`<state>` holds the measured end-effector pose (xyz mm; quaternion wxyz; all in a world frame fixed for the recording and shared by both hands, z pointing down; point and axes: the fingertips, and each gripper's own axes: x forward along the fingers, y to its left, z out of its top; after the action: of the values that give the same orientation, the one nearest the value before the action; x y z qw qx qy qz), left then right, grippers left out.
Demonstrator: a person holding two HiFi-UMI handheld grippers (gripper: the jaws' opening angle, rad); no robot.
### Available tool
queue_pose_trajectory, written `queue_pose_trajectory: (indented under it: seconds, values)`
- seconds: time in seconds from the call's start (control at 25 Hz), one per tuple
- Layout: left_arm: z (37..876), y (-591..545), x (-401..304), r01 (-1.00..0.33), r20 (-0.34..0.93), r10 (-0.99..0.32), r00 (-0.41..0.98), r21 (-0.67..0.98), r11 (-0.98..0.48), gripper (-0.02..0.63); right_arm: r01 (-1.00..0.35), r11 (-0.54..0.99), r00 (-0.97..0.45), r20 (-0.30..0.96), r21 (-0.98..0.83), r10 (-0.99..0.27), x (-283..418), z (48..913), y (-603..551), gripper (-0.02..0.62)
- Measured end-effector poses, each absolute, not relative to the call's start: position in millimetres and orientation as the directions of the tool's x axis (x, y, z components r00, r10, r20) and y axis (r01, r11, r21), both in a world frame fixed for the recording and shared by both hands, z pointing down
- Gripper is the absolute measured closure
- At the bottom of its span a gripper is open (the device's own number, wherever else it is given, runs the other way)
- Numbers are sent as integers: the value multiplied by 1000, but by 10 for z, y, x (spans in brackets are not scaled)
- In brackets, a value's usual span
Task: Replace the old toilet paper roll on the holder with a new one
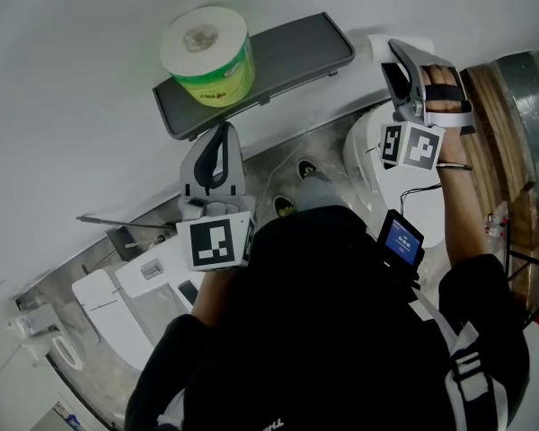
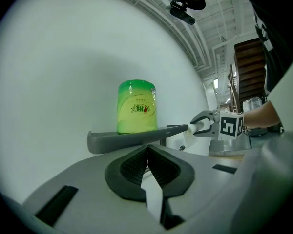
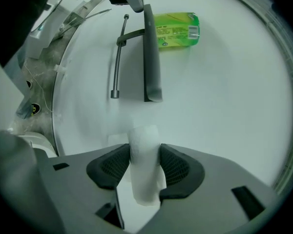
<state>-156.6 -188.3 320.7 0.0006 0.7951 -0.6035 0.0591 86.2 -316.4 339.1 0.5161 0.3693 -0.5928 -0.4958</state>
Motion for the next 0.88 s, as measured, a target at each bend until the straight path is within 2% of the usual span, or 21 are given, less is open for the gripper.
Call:
queue_pose_trajectory:
  seconds: [0.2,0.32,0.44,0.56,0.68,0.76,0.88]
  values:
    - [3166,-1864,-1565,-961,83,-961,264,-64,-269,584,110,120,-231,143,987,-963,829,2885,-3177,390]
    - [3132,-1862,-1572,-965,78,-964,255,-50,-259,584,87,45,-286,68,995,-956,686,2545,-3123,390]
    - [3111,-1855,-1583,-967,76,-966,245,-48,-249,584,8,-18,-369,-14,1000,-929,459,2185,-2995,390]
    - [3152,-1840,-1633,-969,92,-969,231,-65,-237,584,-135,-28,-484,-90,990,-870,153,1820,-2797,390]
    - [3130,-1838,-1651,-971,83,-971,226,-63,-231,584,-344,109,-630,-143,933,-763,-154,1509,-2581,390]
    - [3129,-1829,-1662,-971,81,-972,222,-67,-228,584,-466,282,-700,-155,839,-697,-242,1429,-2532,390]
    - [3146,-1812,-1674,-972,86,-972,218,-73,-224,584,-558,573,-773,-126,600,-622,-260,1535,-2617,390]
